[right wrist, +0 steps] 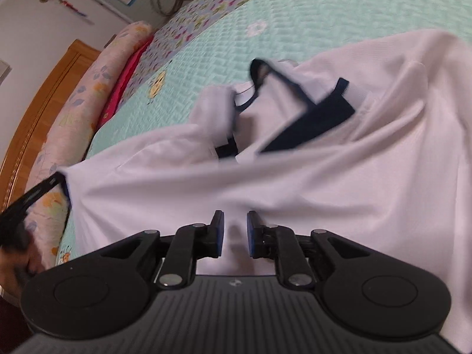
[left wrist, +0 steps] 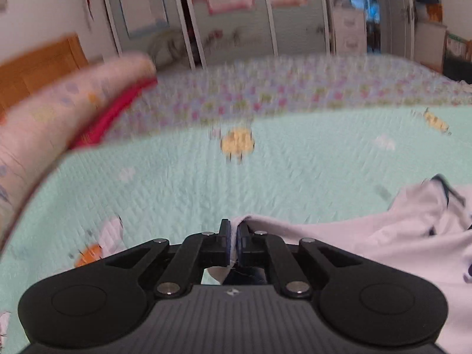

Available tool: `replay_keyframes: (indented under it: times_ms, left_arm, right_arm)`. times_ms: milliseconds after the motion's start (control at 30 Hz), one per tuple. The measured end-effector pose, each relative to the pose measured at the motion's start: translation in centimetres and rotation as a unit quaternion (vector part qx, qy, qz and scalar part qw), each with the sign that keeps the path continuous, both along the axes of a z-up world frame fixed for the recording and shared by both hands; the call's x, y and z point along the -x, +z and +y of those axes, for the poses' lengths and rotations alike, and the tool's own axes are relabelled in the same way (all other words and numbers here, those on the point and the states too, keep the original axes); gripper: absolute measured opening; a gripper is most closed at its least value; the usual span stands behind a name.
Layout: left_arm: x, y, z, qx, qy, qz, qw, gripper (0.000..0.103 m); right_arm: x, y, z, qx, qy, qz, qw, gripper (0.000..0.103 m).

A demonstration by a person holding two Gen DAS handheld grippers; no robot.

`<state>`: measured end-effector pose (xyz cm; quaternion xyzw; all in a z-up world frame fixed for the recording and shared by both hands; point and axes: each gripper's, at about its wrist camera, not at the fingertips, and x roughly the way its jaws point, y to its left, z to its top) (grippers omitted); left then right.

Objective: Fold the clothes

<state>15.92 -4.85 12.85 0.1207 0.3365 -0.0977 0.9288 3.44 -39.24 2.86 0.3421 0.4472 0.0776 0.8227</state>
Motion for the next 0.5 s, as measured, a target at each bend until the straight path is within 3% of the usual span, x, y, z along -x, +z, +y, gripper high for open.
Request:
replay_keyframes:
  times_ms: [100,267,367,400,500]
  left_arm:
    - [-1.5,-3.2,1.1,0.001,0.011,0.078,0.9969,0.008]
    - [1.0,-5.8,2.4,0.0,0.057,0.122,0.9909,0.008]
    - [2.9,-5.4,4.2,0.055,0.096,0.125,0.9859,0.013]
    - [3.4,-5.1,5.0,0.085,0.117,0.128,0.9812,0.021]
    - [4.5,-5.1,6.7,0.178,0.167,0.152,0.958,0.025]
  right_arm:
    - [-0.7,-0.5,0.8,0.007,0.012,0.005,1.0,0.021]
    - [-1.4,-0.6,1.5,0.007,0.037,0.009,0.999,0.021]
    - [-1.4,0.2,1.3,-0.006,0.058,0.006,0.998,0.024]
    - [-1.5,0.5,1.2,-0.01,0.065,0.005,0.998,0.024]
    - [-1.6,1.8,1.7,-0.011,0.085,-0.021,0.996,0.027]
